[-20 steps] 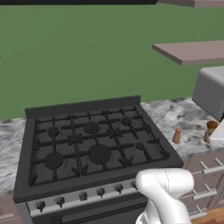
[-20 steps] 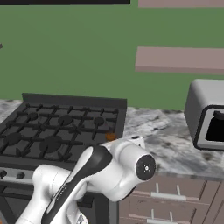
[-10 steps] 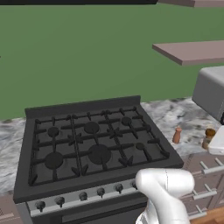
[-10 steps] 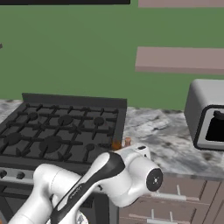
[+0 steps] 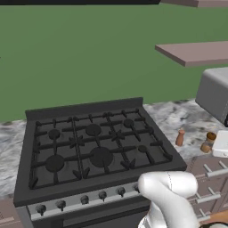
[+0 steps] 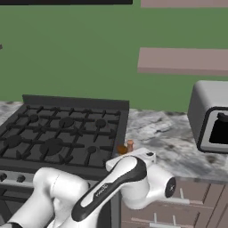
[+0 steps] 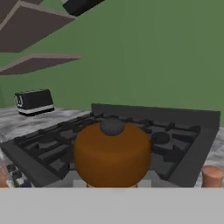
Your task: Take 2 condiments from the cabinet and move them on the counter near the stove.Make sure the condiments are lined up with each other, next to each other.
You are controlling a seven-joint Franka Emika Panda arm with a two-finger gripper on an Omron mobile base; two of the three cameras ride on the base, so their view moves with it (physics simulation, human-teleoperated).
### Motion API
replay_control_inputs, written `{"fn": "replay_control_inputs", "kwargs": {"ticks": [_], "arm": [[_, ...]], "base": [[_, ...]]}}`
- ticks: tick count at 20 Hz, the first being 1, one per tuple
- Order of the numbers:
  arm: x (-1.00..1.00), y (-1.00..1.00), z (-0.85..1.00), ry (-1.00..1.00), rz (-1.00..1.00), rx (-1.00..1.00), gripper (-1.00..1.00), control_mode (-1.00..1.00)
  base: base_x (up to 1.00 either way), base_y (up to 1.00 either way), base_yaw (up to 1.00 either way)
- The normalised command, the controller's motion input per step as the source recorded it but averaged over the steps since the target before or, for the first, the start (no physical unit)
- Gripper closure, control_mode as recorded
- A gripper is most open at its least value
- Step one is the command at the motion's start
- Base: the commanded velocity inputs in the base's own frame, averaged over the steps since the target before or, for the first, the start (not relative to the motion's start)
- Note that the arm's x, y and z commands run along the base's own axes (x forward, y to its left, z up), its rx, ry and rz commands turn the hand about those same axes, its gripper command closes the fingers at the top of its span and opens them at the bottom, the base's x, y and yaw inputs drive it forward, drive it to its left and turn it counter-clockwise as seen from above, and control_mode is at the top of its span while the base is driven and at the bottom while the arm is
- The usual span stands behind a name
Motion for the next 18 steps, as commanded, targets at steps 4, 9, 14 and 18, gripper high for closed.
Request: {"fn": "replay_control_inputs", "kwargs": {"ticks": [4, 9, 14, 18], "arm": [[0.38, -0.13, -0.12, 0.0, 0.1, 0.14, 1.0, -1.0], [0.27, -0.18, -0.22, -0.03, 0.06, 0.03, 1.0, -1.0], [0.15, -0.07, -0.09, 0.0, 0.0, 0.0, 1.0, -1.0], [0.28, -0.01, -0.25, 0.0, 0.0, -0.06, 1.0, -1.0]], "base": [[0.0, 0.0, 0.0], [0.0, 0.0, 0.0], [0.0, 0.0, 0.0], [0.0, 0.0, 0.0]]}}
